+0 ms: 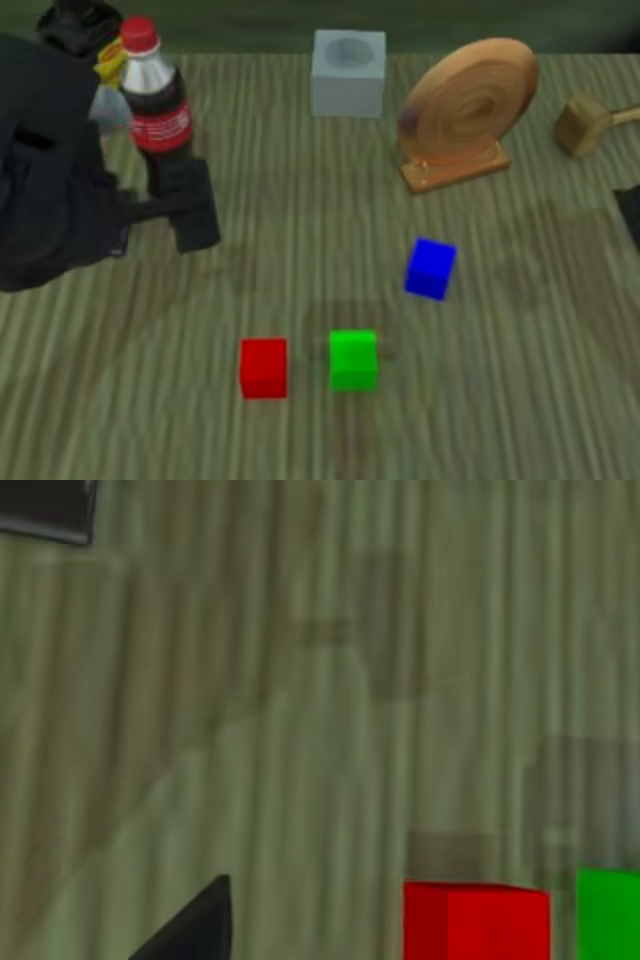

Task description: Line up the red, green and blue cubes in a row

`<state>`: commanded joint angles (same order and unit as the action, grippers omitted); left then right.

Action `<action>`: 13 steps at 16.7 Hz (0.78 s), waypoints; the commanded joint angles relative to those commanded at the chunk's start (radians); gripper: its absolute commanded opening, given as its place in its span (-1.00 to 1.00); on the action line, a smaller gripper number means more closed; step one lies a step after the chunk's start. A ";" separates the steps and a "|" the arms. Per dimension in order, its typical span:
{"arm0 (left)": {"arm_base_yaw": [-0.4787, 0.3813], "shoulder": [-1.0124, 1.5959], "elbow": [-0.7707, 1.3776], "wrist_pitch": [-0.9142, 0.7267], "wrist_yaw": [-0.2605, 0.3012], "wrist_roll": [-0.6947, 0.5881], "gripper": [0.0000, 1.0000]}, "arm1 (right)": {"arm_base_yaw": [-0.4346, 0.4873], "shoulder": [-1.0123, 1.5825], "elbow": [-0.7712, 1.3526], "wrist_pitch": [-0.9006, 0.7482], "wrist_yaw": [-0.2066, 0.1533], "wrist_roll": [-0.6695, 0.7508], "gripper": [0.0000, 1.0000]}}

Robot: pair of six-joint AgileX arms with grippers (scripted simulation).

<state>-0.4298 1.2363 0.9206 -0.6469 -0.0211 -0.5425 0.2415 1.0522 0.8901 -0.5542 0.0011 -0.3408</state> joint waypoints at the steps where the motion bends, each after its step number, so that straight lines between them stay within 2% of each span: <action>1: 0.041 -0.100 -0.082 0.050 0.000 0.037 1.00 | 0.024 0.123 0.091 -0.060 0.000 -0.035 1.00; 8: 0.299 -0.792 -0.613 0.396 0.009 0.322 1.00 | 0.174 0.842 0.653 -0.430 -0.003 -0.257 1.00; 13: 0.415 -1.138 -0.851 0.583 0.018 0.486 1.00 | 0.243 1.159 0.940 -0.589 0.000 -0.362 1.00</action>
<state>-0.0152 0.0985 0.0694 -0.0641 -0.0036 -0.0561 0.4841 2.2115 1.8299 -1.1435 0.0013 -0.7025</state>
